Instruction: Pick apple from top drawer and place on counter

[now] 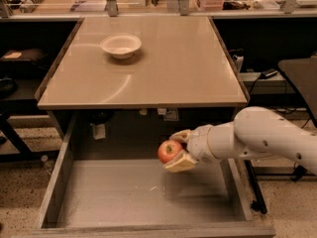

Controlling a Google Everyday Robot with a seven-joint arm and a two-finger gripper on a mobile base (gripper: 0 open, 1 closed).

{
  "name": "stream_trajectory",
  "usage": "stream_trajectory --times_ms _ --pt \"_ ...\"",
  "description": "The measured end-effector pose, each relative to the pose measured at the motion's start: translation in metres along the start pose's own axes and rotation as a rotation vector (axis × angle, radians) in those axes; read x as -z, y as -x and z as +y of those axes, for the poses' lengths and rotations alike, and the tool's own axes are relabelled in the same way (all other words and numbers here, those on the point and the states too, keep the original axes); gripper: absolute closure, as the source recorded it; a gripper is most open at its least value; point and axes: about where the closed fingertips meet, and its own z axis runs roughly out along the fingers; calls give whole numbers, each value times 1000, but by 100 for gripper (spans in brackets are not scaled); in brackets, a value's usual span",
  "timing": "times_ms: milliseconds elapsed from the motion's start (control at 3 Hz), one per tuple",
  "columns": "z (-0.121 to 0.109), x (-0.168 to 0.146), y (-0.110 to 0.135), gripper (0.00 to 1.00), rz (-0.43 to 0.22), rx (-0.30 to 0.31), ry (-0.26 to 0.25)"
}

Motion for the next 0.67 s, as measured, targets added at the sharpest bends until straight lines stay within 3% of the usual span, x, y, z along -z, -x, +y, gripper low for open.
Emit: stream_trajectory --times_ms 667 --pt "-57 140 47 100 -8 77 -204"
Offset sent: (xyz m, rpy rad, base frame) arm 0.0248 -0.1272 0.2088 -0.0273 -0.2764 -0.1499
